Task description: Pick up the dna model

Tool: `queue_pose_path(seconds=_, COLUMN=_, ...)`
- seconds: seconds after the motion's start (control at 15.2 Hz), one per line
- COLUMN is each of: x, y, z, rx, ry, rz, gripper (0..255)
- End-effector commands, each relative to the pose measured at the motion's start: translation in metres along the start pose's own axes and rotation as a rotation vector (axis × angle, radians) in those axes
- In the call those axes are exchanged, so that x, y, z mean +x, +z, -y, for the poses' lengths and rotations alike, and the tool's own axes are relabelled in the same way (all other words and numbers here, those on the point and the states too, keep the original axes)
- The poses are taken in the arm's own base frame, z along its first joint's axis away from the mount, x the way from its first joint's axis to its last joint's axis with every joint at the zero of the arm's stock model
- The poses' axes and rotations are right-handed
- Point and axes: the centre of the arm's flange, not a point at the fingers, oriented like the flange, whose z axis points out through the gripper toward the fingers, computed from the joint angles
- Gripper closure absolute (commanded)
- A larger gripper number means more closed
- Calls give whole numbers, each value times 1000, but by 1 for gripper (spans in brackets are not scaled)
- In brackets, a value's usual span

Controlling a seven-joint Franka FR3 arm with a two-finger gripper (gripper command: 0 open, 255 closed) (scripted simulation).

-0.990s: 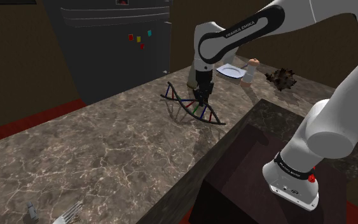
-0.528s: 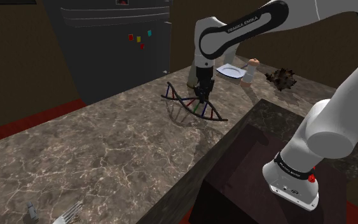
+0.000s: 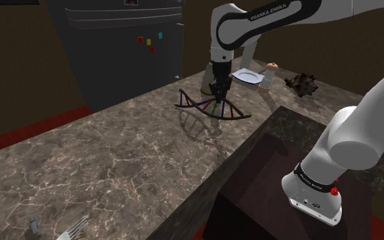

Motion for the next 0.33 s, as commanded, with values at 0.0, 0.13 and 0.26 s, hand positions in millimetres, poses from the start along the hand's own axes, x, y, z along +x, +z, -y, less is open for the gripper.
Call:
queue_pose_path(seconds=0.0, x=-2, y=-10, z=2, rx=0, ry=0, rz=0, gripper=255)
queue_pose_path(seconds=0.13, x=-4, y=-21, z=2, rx=0, ry=0, rz=0, gripper=255)
queue_pose_path(seconds=0.26, x=-5, y=-22, z=2, rx=0, ry=0, rz=0, gripper=255)
